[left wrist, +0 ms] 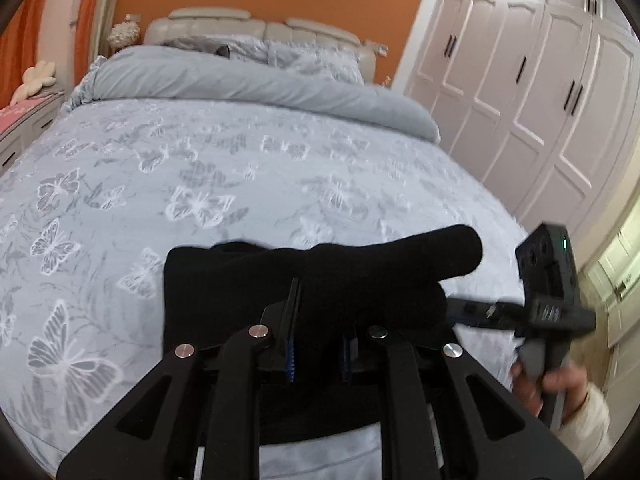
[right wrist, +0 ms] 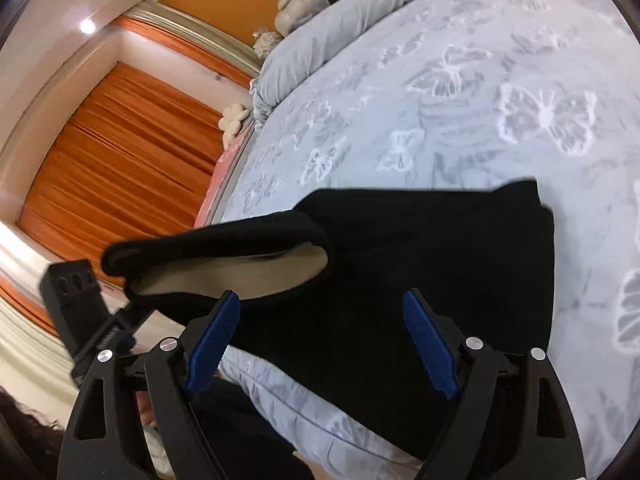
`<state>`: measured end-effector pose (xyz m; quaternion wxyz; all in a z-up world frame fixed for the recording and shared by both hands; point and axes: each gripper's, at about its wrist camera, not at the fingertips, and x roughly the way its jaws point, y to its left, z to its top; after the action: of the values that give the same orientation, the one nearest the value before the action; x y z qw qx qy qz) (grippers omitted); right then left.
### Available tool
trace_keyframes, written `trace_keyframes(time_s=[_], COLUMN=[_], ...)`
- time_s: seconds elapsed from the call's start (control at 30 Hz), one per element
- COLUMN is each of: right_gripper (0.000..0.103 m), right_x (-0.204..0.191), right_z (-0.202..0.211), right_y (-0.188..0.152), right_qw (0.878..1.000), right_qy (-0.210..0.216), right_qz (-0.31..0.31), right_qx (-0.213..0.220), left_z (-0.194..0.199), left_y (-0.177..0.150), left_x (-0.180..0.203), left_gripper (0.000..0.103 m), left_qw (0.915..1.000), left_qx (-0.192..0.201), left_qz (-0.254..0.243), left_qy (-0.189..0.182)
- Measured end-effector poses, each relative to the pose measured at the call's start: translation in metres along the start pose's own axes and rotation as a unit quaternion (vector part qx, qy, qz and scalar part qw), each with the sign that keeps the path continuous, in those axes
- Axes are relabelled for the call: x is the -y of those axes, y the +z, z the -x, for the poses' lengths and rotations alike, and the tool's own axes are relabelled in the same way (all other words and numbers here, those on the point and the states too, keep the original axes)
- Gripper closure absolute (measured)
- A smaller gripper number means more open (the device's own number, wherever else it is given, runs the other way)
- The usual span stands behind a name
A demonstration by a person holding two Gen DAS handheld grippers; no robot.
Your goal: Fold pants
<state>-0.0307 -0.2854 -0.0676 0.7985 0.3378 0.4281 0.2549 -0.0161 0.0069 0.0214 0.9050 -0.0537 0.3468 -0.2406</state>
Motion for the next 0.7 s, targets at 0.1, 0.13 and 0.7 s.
trace_keyframes(time_s=[0.1,0.13,0.7], right_gripper=[0.02,0.02,0.018], right_x=[-0.018,-0.019,-0.016], right_z=[0.008,0.01,-0.084], right_y=[-0.014,-0.012,-0.025], right_qw=[0.999,0.999,0.997], right_qy=[-0.007,-0.011,-0.047], right_qz=[0.003,-0.002,0.009], right_qx=[0.034,0.041,-0.059], left_z=[0.0,-0.011,0.022], left_y=[-0.005,-0.019,-0.052], left_x=[0.021,0.032,-0.051], left_gripper=[0.074,0.042,0.007], left_qw=[0.9995,0.998,0.9973], left_qx=[0.003,-0.027,-0.008], left_qz=[-0.007,-0.033,0.03], left_qy=[-0.031,-0.046,0.067])
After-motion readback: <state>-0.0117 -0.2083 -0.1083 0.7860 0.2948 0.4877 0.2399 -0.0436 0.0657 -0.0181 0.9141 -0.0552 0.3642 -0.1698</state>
